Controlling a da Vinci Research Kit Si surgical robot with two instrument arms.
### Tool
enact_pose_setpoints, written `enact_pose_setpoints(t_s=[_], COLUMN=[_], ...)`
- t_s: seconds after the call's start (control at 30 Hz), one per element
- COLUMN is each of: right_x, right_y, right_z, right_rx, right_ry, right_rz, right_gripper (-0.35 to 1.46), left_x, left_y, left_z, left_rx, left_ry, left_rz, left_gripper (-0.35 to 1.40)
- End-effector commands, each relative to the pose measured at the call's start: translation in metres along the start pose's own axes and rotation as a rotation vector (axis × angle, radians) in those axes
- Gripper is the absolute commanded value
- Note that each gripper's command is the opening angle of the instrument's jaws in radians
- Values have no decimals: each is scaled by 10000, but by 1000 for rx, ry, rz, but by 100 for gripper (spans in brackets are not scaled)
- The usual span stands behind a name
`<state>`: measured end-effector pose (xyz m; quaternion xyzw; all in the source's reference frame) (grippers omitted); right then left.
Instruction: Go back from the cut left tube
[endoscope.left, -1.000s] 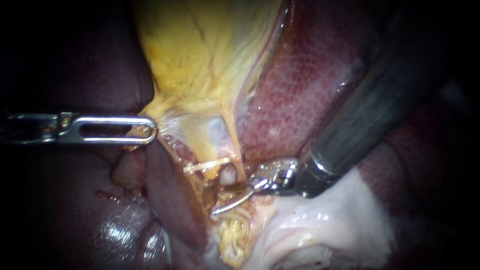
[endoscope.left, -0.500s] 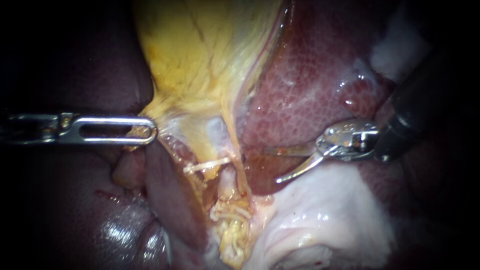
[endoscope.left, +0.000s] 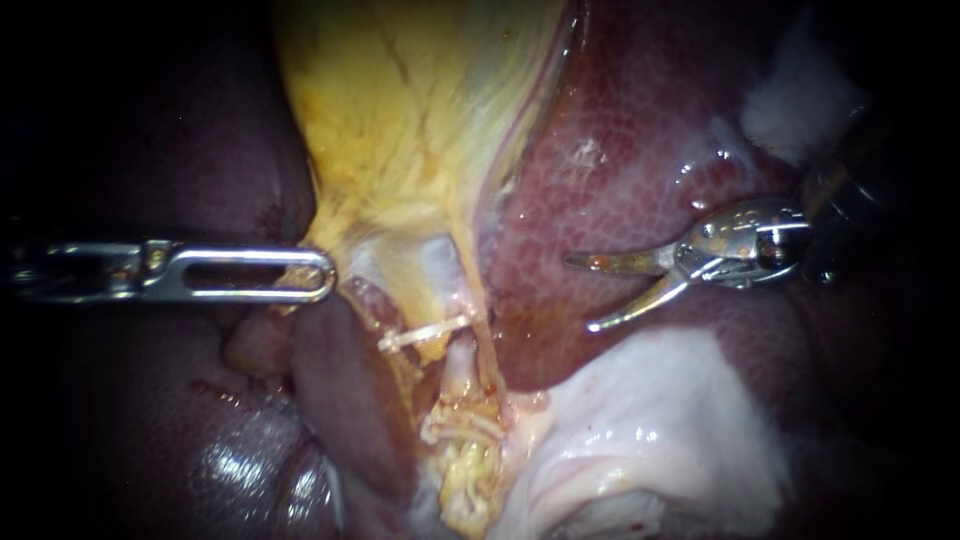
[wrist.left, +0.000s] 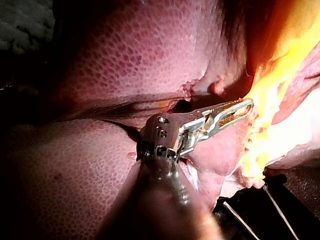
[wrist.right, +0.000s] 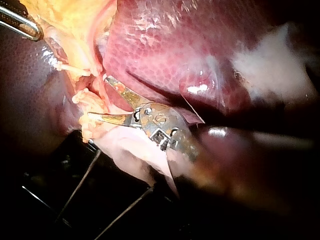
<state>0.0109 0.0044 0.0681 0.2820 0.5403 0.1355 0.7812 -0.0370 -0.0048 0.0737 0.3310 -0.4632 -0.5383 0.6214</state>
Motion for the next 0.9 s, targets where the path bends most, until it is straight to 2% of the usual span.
enact_pose_setpoints(t_s=[0.03,0.2,0.33,0.9], right_x=[0,0,0,1], right_y=[0,0,0,-1], right_z=[1,1,1,1], right_rx=[-1,-1,0,3], right_ry=[0,0,0,0], right_rz=[1,1,1,1], right_gripper=[143,143,143,143], left_x=[3,11,11,11], left_y=[1,2,-1,-1], left_z=[9,40,52,53], left_rx=[1,10,17,16], left_ry=[10,28,33,36], left_rz=[-1,0,1,2], left_gripper=[-35,-35,-35,-35])
